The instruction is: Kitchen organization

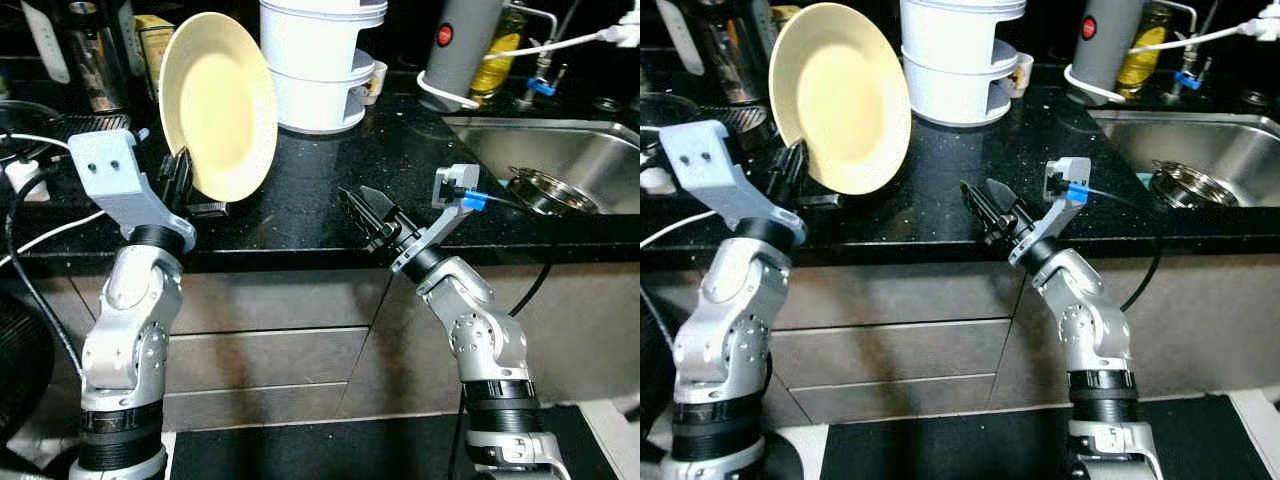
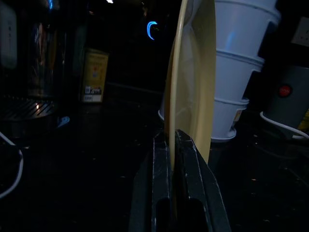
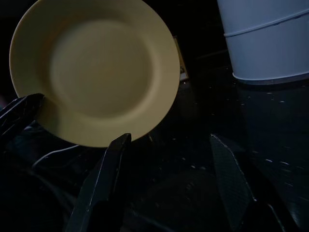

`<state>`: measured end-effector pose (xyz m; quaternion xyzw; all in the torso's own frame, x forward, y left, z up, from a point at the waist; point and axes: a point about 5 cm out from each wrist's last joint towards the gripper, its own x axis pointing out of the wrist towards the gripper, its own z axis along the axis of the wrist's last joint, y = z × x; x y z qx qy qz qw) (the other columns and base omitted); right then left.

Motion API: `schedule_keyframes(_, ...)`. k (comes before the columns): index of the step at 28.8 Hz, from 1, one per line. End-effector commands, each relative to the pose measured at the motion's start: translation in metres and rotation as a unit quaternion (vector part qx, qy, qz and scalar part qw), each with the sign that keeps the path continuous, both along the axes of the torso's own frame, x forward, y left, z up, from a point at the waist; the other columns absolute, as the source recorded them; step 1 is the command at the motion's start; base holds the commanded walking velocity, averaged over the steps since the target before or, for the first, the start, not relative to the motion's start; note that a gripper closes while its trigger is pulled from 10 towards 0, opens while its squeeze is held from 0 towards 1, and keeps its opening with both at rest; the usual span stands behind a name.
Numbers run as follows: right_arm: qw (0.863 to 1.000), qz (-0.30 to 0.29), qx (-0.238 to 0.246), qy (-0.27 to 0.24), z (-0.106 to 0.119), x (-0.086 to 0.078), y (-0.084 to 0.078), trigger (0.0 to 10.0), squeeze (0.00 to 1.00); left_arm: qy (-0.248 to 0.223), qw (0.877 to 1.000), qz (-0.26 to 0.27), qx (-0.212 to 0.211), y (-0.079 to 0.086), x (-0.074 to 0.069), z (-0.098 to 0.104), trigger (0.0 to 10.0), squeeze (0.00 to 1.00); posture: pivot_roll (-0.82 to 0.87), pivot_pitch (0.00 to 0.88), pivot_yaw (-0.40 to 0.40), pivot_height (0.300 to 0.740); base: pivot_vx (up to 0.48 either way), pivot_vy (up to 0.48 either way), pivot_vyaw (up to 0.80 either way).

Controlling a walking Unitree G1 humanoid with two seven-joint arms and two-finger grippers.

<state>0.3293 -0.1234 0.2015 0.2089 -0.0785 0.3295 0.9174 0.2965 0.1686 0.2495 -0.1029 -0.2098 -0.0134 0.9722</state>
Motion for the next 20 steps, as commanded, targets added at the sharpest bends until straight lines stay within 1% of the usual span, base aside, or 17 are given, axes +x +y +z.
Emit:
schedule_keyframes(1,1.0,-0.003,0.006,0.002,0.0,0.001,-0.004,10.0,0.0,-0.021,1.0,-0.007,0.005,-0.005,0.0,0.009,10.0,0.0,0.03,0.0,-0.053,0.74,0.0,-0.401,0.0)
schedule_keyframes(5,1.0,0.0,0.006,0.002,-0.001,0.0,-0.004,10.0,0.0,-0.022,1.0,-0.009,0.007,-0.008,0.0,0.01,10.0,0.0,0.02,0.0,-0.051,0.74,0.0,-0.404,0.0)
schedule_keyframes(6,1.0,0.003,0.004,0.003,-0.001,-0.001,-0.004,10.0,0.0,-0.024,1.0,-0.013,0.009,-0.011,0.0,0.01,10.0,0.0,0.02,0.0,-0.052,0.74,0.0,-0.401,0.0)
schedule_keyframes(8,1.0,0.005,0.002,0.003,-0.001,-0.001,-0.003,10.0,0.0,-0.025,1.0,-0.014,0.008,-0.012,-0.001,0.01,10.0,0.0,0.02,0.0,-0.052,0.74,0.0,-0.401,0.0)
schedule_keyframes(14,1.0,0.009,-0.002,0.004,-0.002,-0.001,-0.002,10.0,0.0,-0.023,1.0,-0.005,0.009,-0.01,0.0,0.009,10.0,0.0,0.02,0.0,-0.053,0.74,0.0,-0.374,0.0)
schedule_keyframes(15,1.0,0.009,-0.002,0.004,-0.002,-0.001,-0.002,10.0,0.0,-0.023,1.0,-0.003,0.007,-0.009,0.001,0.009,10.0,0.0,0.02,0.0,-0.055,0.74,0.0,-0.277,0.0)
schedule_keyframes(17,1.0,0.01,-0.004,0.006,-0.003,-0.001,-0.002,10.0,0.0,-0.019,1.0,0.007,-0.017,-0.004,0.002,0.008,10.0,0.0,0.02,0.0,-0.056,0.74,0.0,0.0,0.0)
schedule_keyframes(20,1.0,0.011,-0.005,0.008,-0.004,-0.001,-0.002,10.0,0.0,-0.015,1.0,0.014,-0.023,0.0,0.003,0.007,10.0,0.0,0.02,0.0,-0.057,0.74,0.0,0.0,0.0)
